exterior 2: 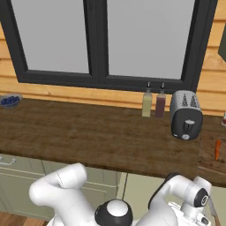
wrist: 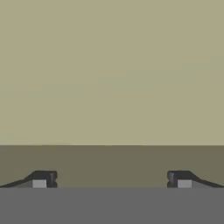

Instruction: Place the appropriate cutting tool for cutting the carrot skin on the cutting board.

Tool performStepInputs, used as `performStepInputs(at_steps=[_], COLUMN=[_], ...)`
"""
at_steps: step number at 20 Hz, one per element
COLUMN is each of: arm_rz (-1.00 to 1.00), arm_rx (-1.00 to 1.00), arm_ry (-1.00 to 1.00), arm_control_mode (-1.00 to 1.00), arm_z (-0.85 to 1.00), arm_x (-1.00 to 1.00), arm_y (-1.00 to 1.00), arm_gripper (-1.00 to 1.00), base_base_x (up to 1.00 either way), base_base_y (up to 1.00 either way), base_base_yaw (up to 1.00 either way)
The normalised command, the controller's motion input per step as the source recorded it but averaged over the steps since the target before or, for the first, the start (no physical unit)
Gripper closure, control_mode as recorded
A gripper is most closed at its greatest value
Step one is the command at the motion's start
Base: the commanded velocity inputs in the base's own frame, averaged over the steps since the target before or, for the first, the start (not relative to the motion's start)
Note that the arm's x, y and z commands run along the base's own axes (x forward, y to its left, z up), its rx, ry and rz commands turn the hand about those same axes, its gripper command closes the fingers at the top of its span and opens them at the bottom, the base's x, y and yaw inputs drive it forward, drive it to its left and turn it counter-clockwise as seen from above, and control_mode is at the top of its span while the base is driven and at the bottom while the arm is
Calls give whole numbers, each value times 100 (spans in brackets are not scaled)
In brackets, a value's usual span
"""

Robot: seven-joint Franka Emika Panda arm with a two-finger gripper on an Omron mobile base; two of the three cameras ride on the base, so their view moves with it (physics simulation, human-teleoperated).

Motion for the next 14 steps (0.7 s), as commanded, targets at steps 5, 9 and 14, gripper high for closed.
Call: performStepInputs(at_steps=[5,9,14], arm_rz=[0,0,0], arm_rx=[0,-2,-1], arm_ry=[14,1,0], arm_control_mode=[-100,-100,-100], arm_z=[25,47,10], arm_x=[-15,26,60], arm_y=[-4,-18,-26], arm_gripper=[-100,-100,-100], base_base_x=[0,0,0], base_base_y=[0,0,0], base_base_yaw=[0,0,0])
